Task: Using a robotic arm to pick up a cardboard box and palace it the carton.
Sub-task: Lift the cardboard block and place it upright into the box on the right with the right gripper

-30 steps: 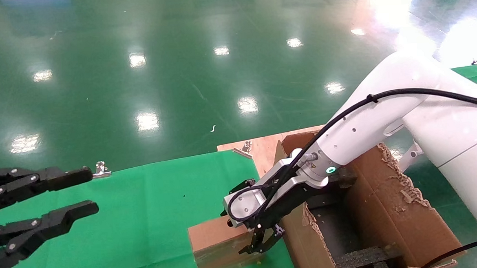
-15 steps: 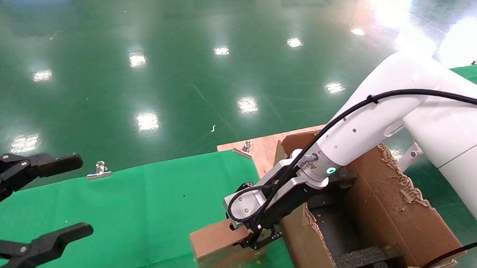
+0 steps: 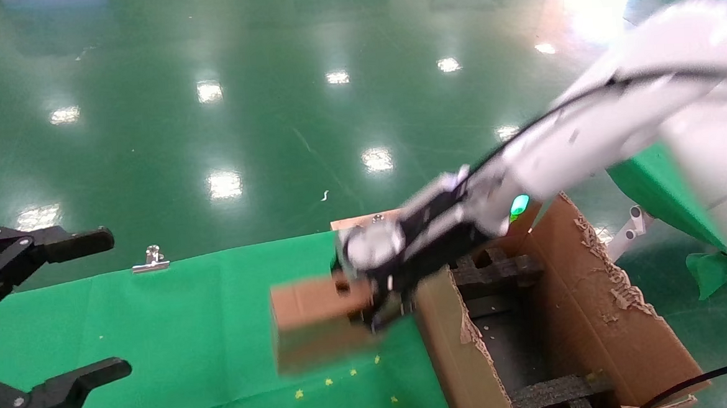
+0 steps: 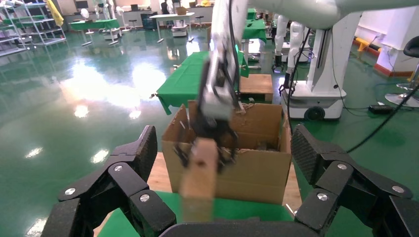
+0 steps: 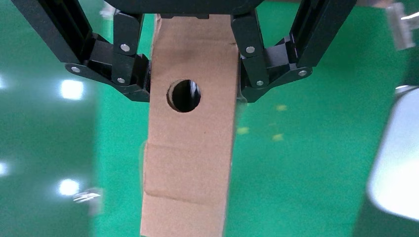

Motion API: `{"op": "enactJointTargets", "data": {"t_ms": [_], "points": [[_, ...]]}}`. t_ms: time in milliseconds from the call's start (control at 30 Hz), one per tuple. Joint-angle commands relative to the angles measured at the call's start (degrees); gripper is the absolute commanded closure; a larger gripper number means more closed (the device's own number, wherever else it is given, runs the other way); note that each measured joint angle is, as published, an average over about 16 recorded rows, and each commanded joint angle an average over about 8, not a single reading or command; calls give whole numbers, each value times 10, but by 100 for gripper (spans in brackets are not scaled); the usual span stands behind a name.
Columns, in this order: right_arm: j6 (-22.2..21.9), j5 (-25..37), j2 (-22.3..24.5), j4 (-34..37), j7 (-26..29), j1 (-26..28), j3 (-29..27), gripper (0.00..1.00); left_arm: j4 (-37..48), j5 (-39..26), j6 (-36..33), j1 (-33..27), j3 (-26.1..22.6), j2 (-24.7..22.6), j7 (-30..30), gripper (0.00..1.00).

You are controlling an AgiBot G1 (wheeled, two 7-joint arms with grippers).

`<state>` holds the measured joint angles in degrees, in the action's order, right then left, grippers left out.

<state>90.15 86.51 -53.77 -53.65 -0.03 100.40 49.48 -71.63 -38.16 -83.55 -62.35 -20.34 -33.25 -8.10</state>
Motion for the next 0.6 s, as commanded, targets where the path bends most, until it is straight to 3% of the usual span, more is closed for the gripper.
{"op": "enactJointTargets", "data": {"t_ms": [33,300,600], "points": [[4,-10,4,10,0,27,-7,100,0,0,0,0,0,0,0,0],[10,-41,33,53,-18,145,23,100,0,0,0,0,0,0,0,0],[10,-81,93,74,-14,205,79,100,0,0,0,0,0,0,0,0]]}}
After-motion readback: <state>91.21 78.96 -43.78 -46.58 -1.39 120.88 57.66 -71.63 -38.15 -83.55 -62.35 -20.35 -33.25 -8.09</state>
